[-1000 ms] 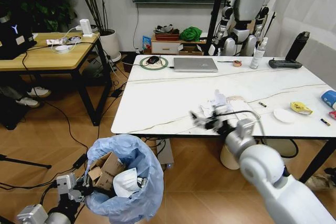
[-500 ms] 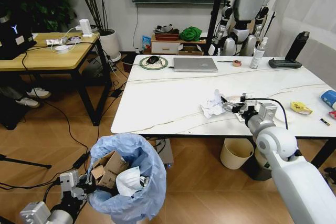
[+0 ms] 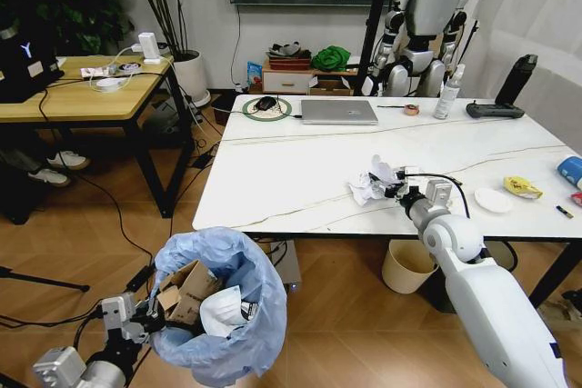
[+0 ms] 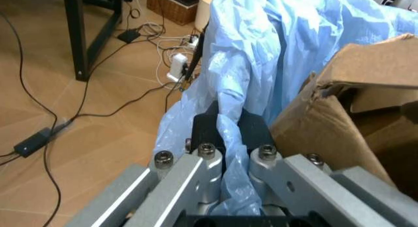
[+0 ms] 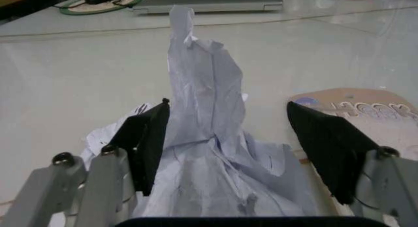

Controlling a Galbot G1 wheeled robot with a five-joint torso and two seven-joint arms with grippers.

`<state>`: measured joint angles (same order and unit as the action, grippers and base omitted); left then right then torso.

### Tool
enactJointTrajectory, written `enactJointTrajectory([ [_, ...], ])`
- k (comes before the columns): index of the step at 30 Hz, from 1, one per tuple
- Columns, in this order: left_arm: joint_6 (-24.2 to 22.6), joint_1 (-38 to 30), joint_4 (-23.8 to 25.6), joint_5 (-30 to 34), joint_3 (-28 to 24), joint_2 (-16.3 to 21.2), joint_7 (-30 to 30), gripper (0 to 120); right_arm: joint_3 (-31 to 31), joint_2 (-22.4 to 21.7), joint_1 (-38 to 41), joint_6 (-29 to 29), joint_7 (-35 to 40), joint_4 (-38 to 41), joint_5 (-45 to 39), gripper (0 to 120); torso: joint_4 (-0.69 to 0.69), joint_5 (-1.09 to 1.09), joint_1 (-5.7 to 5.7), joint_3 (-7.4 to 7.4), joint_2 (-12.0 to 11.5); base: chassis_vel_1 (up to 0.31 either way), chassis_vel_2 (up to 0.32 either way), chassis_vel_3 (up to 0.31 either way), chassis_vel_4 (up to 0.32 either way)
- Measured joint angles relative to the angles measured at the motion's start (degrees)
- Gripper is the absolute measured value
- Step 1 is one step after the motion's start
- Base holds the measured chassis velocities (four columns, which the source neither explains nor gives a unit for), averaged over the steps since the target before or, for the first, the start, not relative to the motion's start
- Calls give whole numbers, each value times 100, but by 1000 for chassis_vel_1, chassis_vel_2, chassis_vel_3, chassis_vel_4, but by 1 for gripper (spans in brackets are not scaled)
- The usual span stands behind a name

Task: Pick up the trash bin and place the trash from the table into it.

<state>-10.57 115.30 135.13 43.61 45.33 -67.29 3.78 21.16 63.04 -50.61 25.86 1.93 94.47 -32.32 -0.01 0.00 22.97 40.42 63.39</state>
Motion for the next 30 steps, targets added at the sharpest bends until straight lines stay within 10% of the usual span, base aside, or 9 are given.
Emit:
enactJointTrajectory([
  [17, -5, -6, 59, -39, -15, -43, 3, 0, -12, -56, -63, -22, 15, 117, 6, 1, 1, 0, 0, 0, 0, 0, 0, 0, 0],
  [30, -5, 7, 67, 3, -1, -14, 3, 0, -190, -476, -309, -142, 31, 1230, -630, 0, 0, -1, 0, 0, 0, 0, 0, 0, 0],
])
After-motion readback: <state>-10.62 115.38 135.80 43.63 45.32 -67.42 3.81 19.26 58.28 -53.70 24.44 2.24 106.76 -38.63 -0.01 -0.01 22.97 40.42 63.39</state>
